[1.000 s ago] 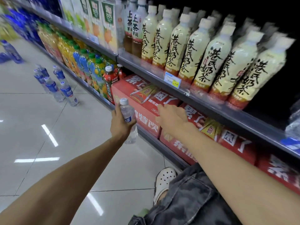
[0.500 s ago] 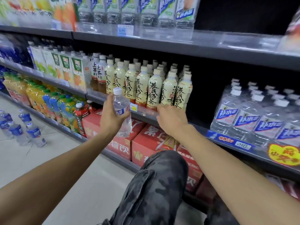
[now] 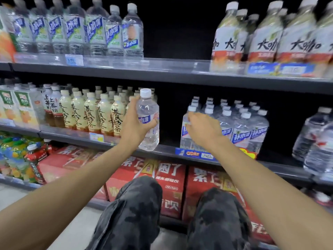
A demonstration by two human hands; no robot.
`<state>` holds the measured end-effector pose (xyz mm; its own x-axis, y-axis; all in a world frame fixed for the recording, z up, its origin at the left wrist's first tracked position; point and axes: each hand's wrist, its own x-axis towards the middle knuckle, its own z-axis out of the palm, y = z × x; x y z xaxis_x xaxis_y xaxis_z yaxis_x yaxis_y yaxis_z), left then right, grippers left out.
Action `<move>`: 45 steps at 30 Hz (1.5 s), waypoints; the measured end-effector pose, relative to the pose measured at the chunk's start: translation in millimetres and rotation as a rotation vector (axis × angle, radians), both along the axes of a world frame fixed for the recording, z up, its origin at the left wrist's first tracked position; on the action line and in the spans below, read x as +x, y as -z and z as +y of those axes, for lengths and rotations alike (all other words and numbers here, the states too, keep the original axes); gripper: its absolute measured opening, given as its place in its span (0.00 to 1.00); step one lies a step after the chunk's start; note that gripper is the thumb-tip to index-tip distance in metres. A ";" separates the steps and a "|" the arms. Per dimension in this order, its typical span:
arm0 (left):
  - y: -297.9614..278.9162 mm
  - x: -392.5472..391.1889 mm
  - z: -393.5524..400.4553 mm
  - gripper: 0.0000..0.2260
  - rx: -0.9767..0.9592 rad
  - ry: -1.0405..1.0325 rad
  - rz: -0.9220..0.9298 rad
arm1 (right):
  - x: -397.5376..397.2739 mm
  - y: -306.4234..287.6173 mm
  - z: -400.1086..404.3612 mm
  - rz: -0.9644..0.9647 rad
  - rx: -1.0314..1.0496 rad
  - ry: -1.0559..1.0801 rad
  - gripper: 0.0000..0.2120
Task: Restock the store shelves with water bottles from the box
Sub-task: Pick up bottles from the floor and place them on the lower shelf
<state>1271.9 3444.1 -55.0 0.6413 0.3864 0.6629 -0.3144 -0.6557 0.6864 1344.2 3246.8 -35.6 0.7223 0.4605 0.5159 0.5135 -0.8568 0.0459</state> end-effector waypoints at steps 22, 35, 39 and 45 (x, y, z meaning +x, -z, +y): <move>11.0 95.6 -241.0 0.36 -0.061 0.414 -0.048 | 50.7 49.0 -223.1 0.054 -0.028 0.362 0.15; 8.4 151.4 -306.3 0.35 -0.051 0.501 -0.016 | 87.1 85.9 -275.7 0.144 0.056 0.441 0.13; 14.4 166.2 -325.5 0.37 -0.014 0.468 0.001 | 98.0 94.0 -281.5 0.156 0.051 0.448 0.13; 31.5 183.3 -337.8 0.37 0.031 0.410 0.045 | 111.4 105.9 -283.9 0.189 0.049 0.443 0.14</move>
<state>1455.2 3106.3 -86.4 0.7665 0.0731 0.6381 -0.5242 -0.5029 0.6872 1455.6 2962.8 -141.5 0.9267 0.0657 0.3699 0.0939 -0.9939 -0.0587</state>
